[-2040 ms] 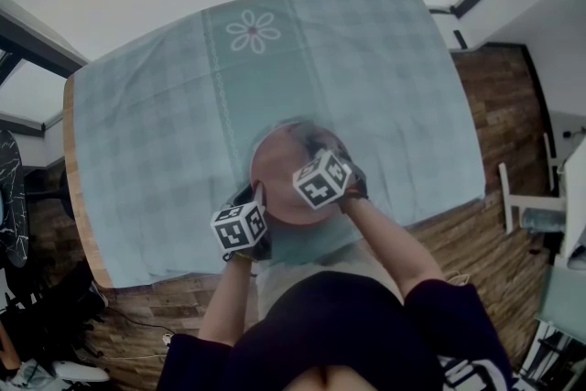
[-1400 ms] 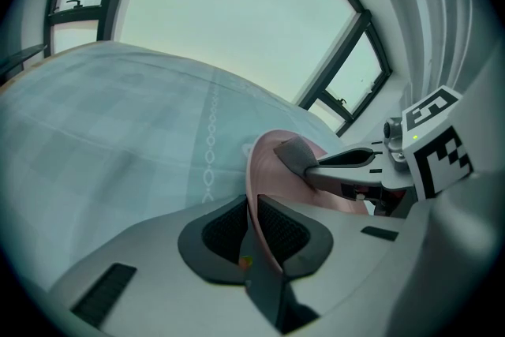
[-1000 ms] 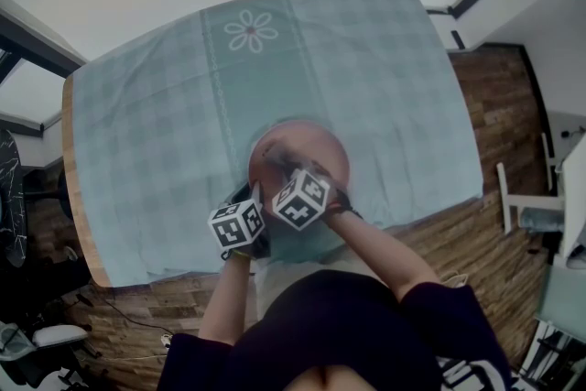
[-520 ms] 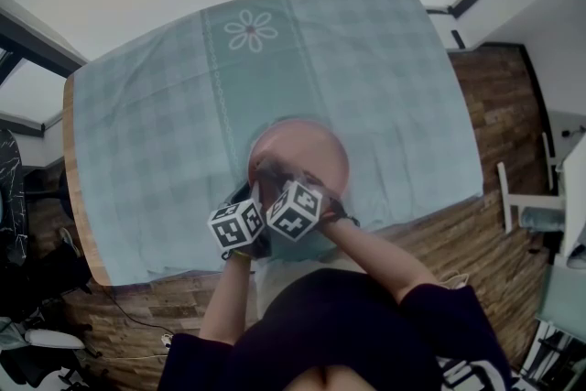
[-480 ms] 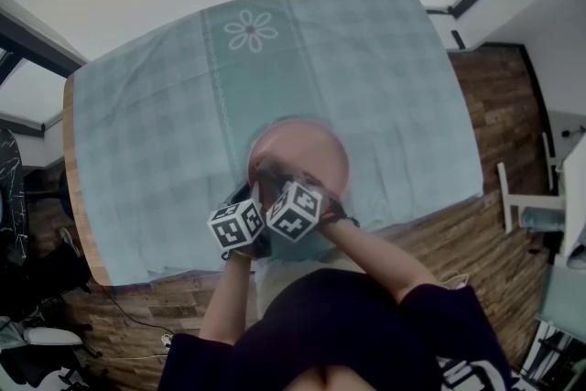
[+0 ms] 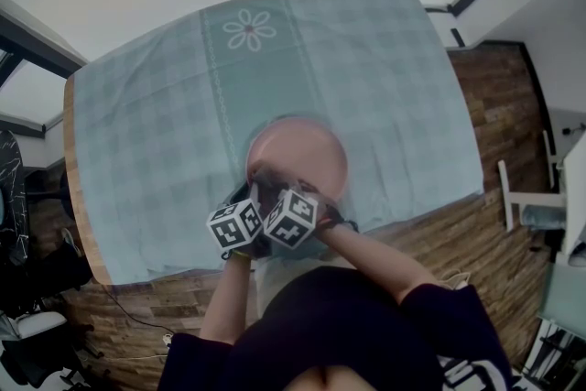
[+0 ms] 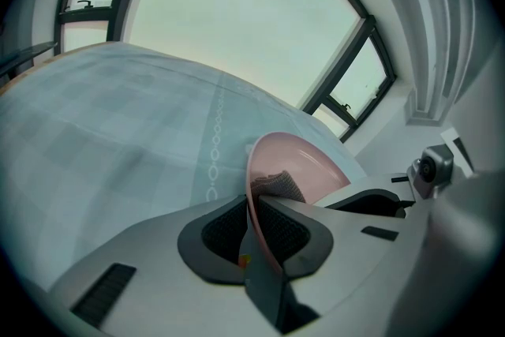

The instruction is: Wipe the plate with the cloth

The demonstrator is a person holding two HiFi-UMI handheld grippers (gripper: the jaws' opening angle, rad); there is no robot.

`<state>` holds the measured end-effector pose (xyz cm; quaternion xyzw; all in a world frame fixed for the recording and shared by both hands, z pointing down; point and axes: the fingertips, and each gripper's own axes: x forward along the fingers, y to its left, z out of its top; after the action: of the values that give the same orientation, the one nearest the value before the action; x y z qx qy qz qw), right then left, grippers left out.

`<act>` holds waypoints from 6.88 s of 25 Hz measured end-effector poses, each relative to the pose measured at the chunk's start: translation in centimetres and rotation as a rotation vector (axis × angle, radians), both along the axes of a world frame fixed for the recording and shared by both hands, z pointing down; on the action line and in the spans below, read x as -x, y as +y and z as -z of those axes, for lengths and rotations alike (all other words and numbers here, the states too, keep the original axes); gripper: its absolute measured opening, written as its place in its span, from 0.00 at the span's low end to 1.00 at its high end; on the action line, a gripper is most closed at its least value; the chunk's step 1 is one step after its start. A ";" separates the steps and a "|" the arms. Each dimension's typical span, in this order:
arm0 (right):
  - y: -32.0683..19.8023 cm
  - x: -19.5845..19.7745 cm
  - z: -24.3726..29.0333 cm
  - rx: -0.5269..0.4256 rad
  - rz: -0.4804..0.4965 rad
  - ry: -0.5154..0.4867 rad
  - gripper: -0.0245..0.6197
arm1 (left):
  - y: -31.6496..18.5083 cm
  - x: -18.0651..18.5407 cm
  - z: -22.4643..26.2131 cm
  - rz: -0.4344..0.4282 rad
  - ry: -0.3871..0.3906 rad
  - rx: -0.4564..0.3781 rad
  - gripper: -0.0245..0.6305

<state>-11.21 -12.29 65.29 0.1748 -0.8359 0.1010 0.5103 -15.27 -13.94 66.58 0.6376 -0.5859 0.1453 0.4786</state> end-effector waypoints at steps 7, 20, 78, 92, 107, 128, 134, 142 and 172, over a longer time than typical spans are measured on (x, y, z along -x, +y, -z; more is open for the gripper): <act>1.0 0.3 0.1 0.033 0.012 -0.016 0.09 | 0.0 0.1 0.0 0.002 0.003 0.001 0.12; 1.6 -0.8 1.3 0.090 -0.025 -0.071 0.09 | 0.3 0.0 0.0 -0.006 -0.012 0.001 0.12; -5.2 -12.2 0.2 0.010 -0.164 0.111 0.09 | 0.5 0.0 0.0 0.002 -0.030 -0.001 0.12; -1.7 -9.8 0.1 0.069 -0.078 0.102 0.09 | 0.6 0.0 -0.1 0.009 -0.029 0.003 0.12; 1.0 -7.1 0.3 0.100 0.008 0.069 0.09 | 0.4 -0.1 0.2 0.010 -0.037 -0.006 0.12; 4.0 -5.2 1.4 0.114 0.042 0.012 0.09 | 0.5 -0.3 0.4 0.008 -0.048 -0.026 0.12; 3.1 -6.3 3.0 0.086 -0.071 -0.073 0.09 | 1.3 -0.3 1.0 0.026 -0.043 -0.051 0.14; 2.2 -9.2 5.2 0.059 -0.267 -0.196 0.09 | 3.4 -0.2 2.5 0.073 -0.049 -0.094 0.20; 10.3 -14.1 12.7 -0.030 -0.463 -0.467 0.09 | 13.6 -8.1 13.1 -0.026 -0.040 -0.288 0.11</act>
<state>2.92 -1.98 52.60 0.3399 -0.8698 0.2396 0.2655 -7.17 -0.35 53.43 0.7044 -0.6016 0.0785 0.3685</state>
